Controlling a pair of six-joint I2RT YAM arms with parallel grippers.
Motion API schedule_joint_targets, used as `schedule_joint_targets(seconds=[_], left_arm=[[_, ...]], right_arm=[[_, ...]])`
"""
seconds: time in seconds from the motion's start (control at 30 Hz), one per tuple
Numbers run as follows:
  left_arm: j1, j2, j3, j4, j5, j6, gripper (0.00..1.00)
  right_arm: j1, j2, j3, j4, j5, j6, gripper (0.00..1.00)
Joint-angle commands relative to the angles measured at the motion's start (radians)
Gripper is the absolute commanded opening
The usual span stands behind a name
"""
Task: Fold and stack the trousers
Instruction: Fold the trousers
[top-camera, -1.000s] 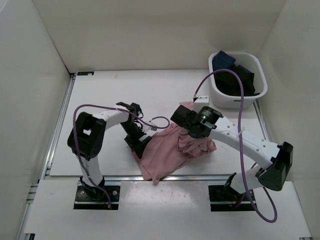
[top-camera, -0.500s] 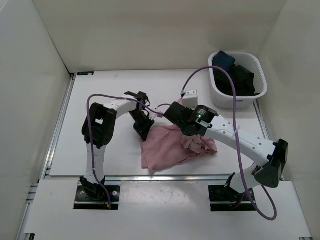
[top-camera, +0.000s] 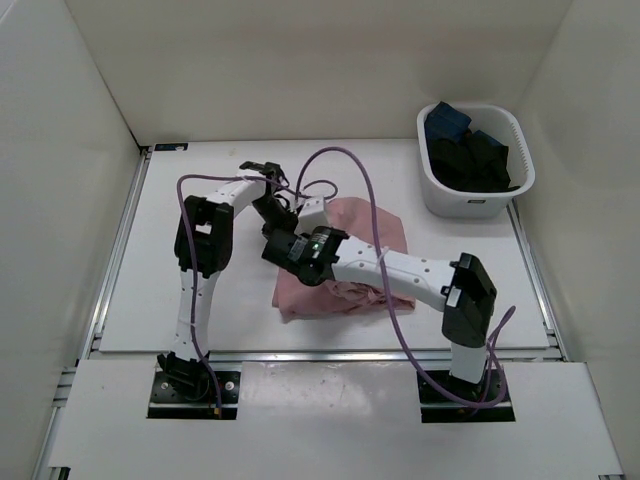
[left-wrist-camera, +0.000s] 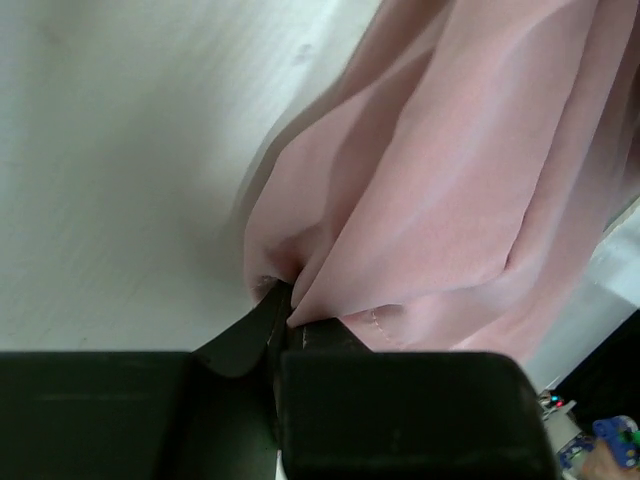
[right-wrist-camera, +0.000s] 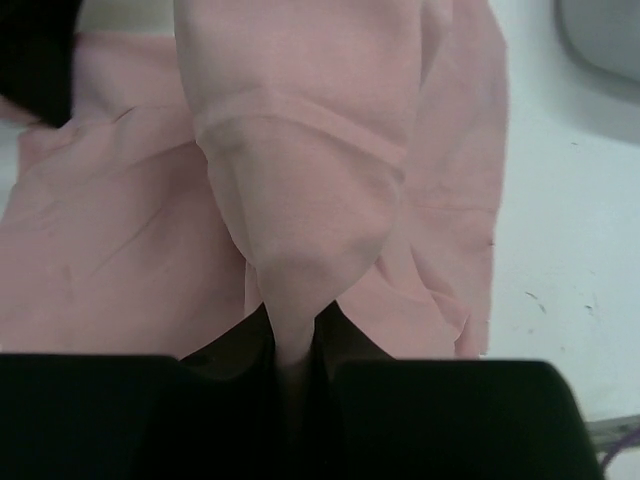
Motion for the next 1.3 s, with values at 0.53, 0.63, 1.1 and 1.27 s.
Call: schedule_joint_targets(seconds=[0.53,0.63,1.1,1.27], left_arm=[[0.110,-0.012,0.127,0.031,-0.375,-0.121,0.46],[0.135,-0.064,0.156,0.040,-0.515,-0.141,0.56],[0.028,-0.383,0.176,0.077,-0.593,-0.080,0.72],[-0.071,-0.489,-0.204,0.023,-0.236,-0.106,0.58]], right_arm=[[0.052,0.083,0.179,0.267,-0.289,-0.271,0.82],[0.052,-0.076,0.043,0.345,-0.231,-0.261,0.82],[-0.434,-0.324,-0.538,0.638,-0.548,-0.011,0.03],[-0.491,-0.356,-0.730,0.737,-0.682,0.094,0.00]])
